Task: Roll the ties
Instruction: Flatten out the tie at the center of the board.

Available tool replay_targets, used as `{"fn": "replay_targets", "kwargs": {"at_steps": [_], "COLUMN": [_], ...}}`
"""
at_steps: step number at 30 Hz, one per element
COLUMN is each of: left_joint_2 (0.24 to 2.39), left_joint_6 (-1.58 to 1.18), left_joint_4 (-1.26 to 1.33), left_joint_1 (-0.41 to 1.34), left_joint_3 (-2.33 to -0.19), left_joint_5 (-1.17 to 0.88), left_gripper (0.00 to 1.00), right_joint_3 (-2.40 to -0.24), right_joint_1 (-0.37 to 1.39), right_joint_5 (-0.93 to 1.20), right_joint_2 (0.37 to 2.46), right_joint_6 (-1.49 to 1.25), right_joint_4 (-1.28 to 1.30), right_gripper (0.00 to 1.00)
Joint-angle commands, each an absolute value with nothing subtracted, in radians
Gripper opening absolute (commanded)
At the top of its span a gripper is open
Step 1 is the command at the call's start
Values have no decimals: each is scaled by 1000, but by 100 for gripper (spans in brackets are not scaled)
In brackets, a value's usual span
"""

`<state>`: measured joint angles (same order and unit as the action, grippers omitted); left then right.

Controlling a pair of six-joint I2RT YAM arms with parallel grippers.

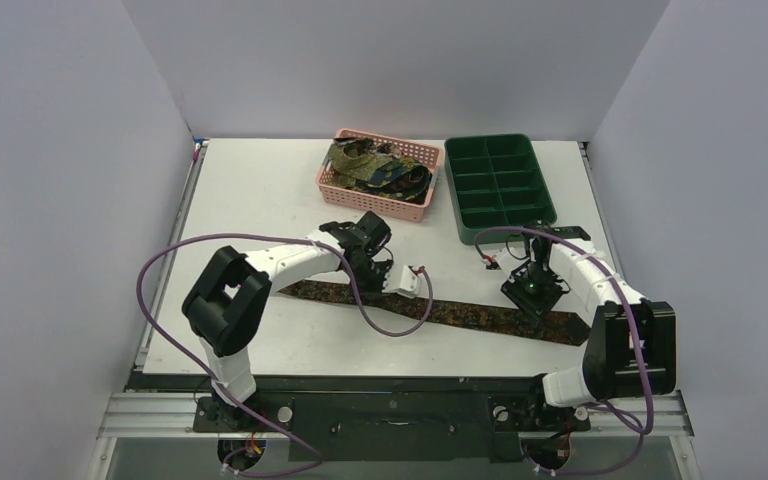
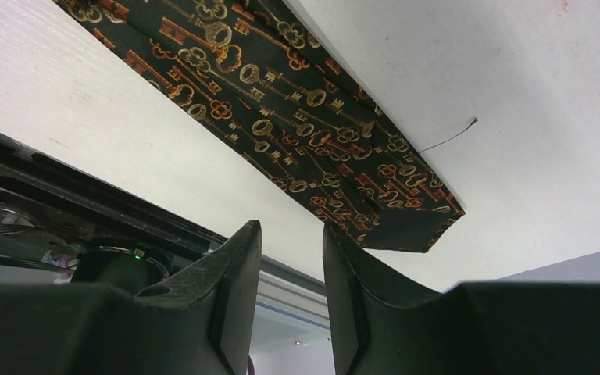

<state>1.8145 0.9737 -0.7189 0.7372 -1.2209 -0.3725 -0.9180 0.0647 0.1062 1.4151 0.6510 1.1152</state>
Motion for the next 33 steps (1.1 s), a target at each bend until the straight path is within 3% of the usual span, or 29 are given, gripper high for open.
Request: {"fn": "replay_targets", "kwargs": {"at_steps": [1, 12, 14, 19, 27, 33], "left_joint_2": [1831, 1890, 1899, 1886, 1720, 1560], "left_joint_6": [992, 1049, 1060, 999, 722, 409], "left_joint_4": [-758, -776, -776, -789, -702, -511], "left_joint_1": [729, 712, 711, 667, 509, 378], "left_joint_3": [-1309, -1349, -1335, -1351, -1391, -1348], "left_joint_5": [-374, -358, -339, -370, -553, -546], "left_gripper": [1, 9, 14, 41, 97, 97], "right_joint_3": [-945, -934, -938, -895, -856, -850], "right_joint_1": [55, 45, 47, 71, 195, 234], "right_joint_5": [107, 87, 82, 86, 30, -117], "right_joint_2": [1415, 1402, 1402, 1377, 1394, 1573], "right_joint_6": [665, 662, 656, 641, 580, 619], "right_joint_4": [1114, 1118, 1121, 1133, 1035, 925], "right_gripper": [31, 31, 31, 28, 28, 23]}}
